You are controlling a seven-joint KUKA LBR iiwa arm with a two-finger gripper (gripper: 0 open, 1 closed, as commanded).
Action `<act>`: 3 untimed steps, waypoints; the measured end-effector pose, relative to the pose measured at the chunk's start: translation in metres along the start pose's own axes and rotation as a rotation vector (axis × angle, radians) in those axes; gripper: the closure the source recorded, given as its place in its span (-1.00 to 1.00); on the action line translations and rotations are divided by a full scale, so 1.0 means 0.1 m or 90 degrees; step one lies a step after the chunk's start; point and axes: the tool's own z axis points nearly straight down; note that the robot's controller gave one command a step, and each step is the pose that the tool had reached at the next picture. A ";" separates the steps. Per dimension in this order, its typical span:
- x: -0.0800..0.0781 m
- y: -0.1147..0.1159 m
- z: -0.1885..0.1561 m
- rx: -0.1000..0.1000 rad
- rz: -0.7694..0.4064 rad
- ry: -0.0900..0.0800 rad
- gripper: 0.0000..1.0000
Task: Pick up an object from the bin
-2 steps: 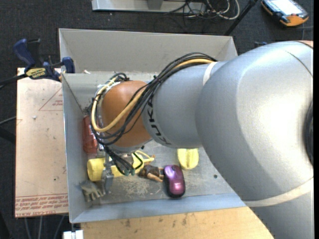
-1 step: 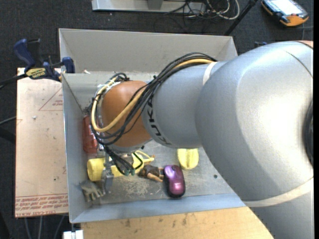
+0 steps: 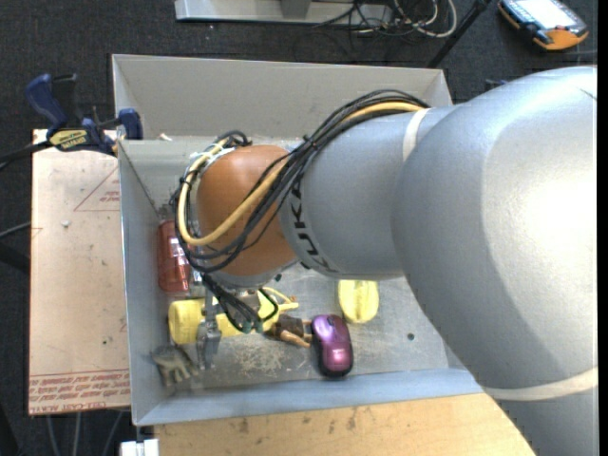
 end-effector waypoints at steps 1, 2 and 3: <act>-0.06 -0.05 -0.71 -0.001 -0.014 -0.004 1.00; -0.09 -0.01 -0.87 -0.002 -0.053 -0.013 1.00; -0.22 0.02 -0.71 0.000 -0.072 -0.004 1.00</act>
Offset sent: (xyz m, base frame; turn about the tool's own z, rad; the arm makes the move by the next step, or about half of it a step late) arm 0.0036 0.0063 0.0228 -0.1852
